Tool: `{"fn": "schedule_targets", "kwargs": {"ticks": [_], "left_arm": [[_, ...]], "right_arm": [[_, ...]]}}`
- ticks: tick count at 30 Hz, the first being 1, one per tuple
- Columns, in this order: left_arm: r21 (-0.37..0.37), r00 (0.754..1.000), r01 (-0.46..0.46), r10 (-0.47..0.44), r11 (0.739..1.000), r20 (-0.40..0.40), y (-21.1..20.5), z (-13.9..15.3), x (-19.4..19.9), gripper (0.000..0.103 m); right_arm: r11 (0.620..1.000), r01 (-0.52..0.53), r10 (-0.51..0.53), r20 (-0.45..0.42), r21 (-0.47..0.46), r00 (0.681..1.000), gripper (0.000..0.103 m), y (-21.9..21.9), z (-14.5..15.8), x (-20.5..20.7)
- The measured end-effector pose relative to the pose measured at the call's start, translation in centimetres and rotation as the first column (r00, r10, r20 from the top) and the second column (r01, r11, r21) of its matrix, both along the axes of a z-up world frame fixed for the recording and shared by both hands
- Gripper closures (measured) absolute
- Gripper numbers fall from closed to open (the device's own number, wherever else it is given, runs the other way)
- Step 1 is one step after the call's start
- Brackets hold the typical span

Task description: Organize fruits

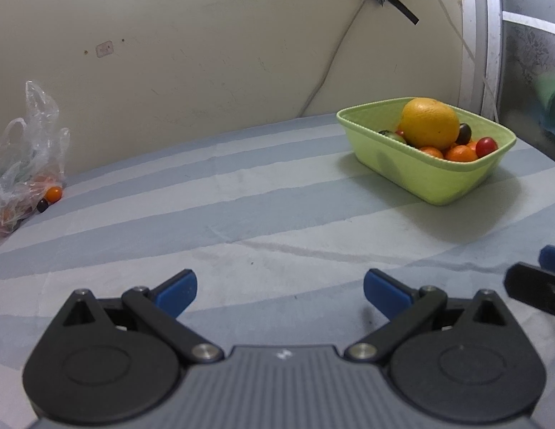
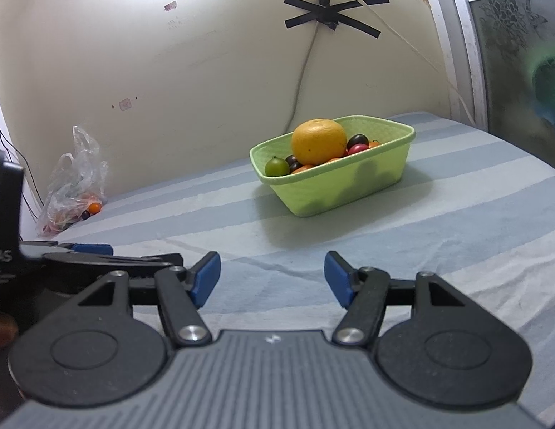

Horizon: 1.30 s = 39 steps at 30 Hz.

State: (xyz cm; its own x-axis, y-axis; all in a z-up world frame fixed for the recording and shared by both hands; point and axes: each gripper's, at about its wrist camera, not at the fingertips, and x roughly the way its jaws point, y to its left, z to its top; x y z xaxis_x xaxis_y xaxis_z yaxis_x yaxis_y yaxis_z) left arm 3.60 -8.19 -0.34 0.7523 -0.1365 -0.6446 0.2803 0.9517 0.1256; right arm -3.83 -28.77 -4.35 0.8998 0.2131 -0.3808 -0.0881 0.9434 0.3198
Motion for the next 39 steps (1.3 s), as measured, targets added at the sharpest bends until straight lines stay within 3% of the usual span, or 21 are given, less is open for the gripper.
{"fn": "schedule_targets", "kwargs": {"ticks": [18,39], "left_arm": [[0.011,1.0,0.0,0.001,1.0,-0.027,-1.2,-0.5,1.0,0.0],[-0.009,0.998,0.054,-0.054,0.998,0.025,-2.4,2.8,-4.7,0.0]], "right_arm": [[1.0,0.012,-0.012,-0.021,0.002,1.0,0.036,-0.5,-0.4,1.1],[0.998,0.057,-0.059,0.048,0.04,0.997,0.036,-2.3,0.9,-1.4]]}}
